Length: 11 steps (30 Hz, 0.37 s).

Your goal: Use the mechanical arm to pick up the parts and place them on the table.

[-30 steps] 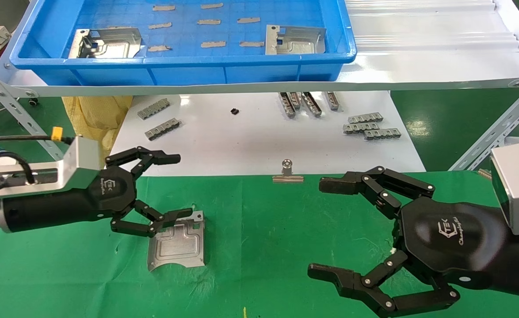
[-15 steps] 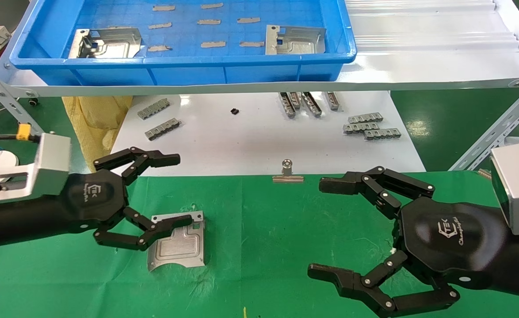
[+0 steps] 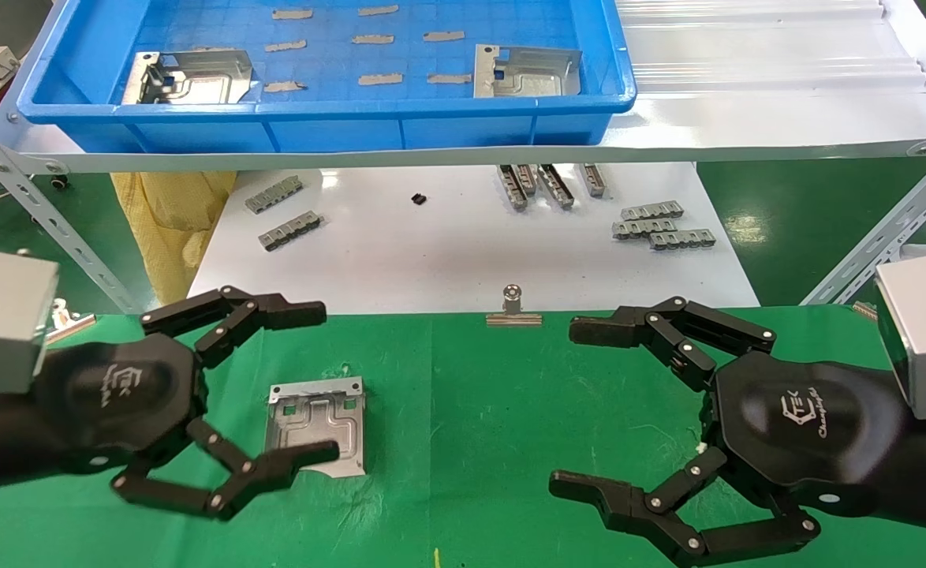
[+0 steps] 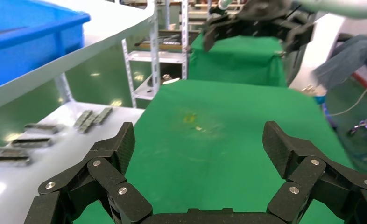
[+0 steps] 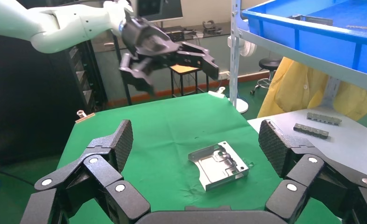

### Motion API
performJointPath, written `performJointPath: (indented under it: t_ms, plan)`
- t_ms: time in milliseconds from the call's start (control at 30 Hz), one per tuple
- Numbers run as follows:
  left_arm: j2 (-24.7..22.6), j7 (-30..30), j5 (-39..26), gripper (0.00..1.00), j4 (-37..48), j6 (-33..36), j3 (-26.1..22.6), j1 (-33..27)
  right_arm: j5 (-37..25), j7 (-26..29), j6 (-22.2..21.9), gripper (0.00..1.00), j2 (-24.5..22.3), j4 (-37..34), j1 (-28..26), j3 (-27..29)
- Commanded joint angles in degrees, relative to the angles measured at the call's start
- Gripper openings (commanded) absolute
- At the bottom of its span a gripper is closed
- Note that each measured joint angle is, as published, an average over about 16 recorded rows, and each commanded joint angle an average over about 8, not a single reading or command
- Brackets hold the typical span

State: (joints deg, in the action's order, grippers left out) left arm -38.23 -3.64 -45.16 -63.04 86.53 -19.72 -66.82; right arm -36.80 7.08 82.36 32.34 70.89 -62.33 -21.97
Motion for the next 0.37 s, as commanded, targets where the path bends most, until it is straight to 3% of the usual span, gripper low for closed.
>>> performJointPath:
  t_ms: [33,367]
  plan:
    - [0.75,-1.66,0.77,1.00,-2.46,-0.19,0.86,1.23,0.00,0.00,0.00,1.00,0.00,0.00,0.00,0.00]
    - [3.41,-7.40,3.53,1.00,-11.27,-0.84,3.94,5.59,0.00,0.00,-0.01,1.00,0.00,0.00,0.00,0.00]
